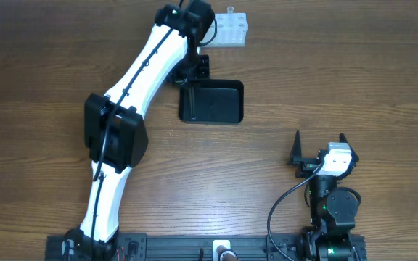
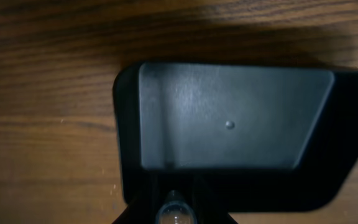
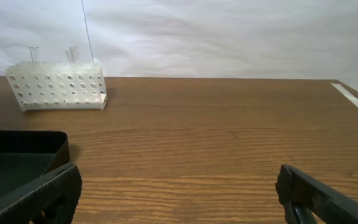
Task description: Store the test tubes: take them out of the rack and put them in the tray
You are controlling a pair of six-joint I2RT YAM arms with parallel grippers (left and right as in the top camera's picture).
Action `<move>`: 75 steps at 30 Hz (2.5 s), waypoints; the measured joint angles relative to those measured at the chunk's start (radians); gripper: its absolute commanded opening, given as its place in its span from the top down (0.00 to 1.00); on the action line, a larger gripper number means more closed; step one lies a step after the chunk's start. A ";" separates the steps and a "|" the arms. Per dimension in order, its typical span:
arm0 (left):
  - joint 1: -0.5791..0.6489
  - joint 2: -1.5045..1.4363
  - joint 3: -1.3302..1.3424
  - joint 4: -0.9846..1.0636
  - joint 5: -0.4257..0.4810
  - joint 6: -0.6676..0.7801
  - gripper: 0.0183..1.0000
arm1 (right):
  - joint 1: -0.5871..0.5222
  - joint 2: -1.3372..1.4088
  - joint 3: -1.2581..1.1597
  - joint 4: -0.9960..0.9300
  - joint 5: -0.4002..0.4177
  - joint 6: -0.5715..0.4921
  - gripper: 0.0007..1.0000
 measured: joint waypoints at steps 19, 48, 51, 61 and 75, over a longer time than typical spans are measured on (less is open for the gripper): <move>0.000 0.065 0.000 0.065 -0.022 0.053 0.98 | 0.000 0.000 0.000 0.000 0.000 0.000 0.01; 0.001 0.132 0.047 0.068 -0.043 0.068 0.67 | 0.000 0.000 0.000 0.000 0.000 0.000 0.01; 0.001 0.130 0.108 0.029 -0.043 0.068 0.62 | 0.000 0.000 0.000 0.000 0.000 0.000 0.01; 0.004 0.009 0.236 0.090 -0.058 0.068 0.51 | 0.000 0.000 0.000 0.000 0.000 -0.001 0.01; 0.016 -0.027 0.252 0.470 -0.195 0.164 0.30 | 0.000 0.000 0.000 0.000 0.000 0.000 0.01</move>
